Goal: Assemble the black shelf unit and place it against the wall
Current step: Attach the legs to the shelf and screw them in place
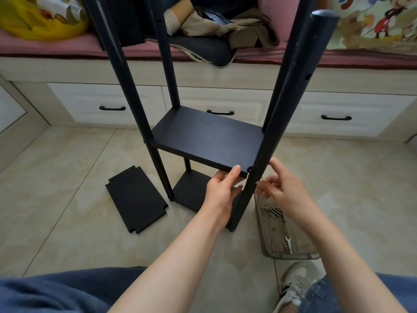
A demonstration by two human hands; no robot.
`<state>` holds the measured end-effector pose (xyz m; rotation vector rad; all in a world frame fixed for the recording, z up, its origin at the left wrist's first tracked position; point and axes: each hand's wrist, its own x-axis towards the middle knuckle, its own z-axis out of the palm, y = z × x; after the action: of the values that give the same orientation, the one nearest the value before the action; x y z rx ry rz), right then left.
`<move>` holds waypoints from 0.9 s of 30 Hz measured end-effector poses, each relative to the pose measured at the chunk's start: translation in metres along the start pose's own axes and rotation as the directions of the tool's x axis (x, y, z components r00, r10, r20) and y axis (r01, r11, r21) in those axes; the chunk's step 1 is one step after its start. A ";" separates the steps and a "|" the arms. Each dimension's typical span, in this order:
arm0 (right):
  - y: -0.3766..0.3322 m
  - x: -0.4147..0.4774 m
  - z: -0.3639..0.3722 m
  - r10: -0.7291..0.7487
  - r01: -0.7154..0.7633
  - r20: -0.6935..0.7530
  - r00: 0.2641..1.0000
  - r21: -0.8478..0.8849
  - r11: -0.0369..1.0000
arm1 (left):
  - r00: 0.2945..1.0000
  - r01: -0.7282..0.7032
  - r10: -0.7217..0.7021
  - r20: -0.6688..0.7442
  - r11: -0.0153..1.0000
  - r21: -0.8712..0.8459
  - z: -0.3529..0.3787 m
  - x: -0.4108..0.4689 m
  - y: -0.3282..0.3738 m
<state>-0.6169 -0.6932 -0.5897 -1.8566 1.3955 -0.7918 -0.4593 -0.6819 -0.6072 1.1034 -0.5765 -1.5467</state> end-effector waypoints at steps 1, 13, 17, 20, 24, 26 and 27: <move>0.000 0.000 0.000 0.002 -0.002 0.000 1.000 -0.005 1.000 | 1.000 0.001 -0.001 0.000 1.000 -0.010 0.000 0.000 0.001; -0.005 0.008 0.001 0.037 -0.037 -0.028 0.999 -0.014 0.999 | 0.999 0.015 -0.010 -0.054 0.995 0.096 -0.002 0.003 -0.002; -0.006 0.008 -0.004 0.003 -0.034 0.115 0.993 0.264 0.964 | 0.996 0.033 -0.016 -0.089 0.981 0.191 -0.004 0.004 0.002; 0.000 0.010 -0.006 0.045 -0.088 0.119 0.992 0.387 0.918 | 0.998 0.000 0.027 -0.061 0.917 0.400 -0.011 0.004 0.010; 0.009 0.015 -0.007 0.129 -0.179 0.147 0.981 0.415 0.892 | 0.831 -0.314 0.552 0.070 0.362 0.878 -0.027 -0.005 0.008; 0.010 0.017 -0.008 0.132 -0.188 0.157 0.979 0.432 0.882 | 0.665 -0.457 0.688 0.290 0.068 0.887 -0.024 -0.010 0.013; 0.011 0.017 -0.008 0.131 -0.192 0.165 0.978 0.451 0.871 | 0.625 -0.505 0.681 0.382 -0.020 0.863 -0.020 -0.009 0.015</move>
<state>-0.6247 -0.7134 -0.5924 -1.3734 1.1378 -0.8197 -0.4353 -0.6735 -0.6009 1.4685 -1.7619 -0.1164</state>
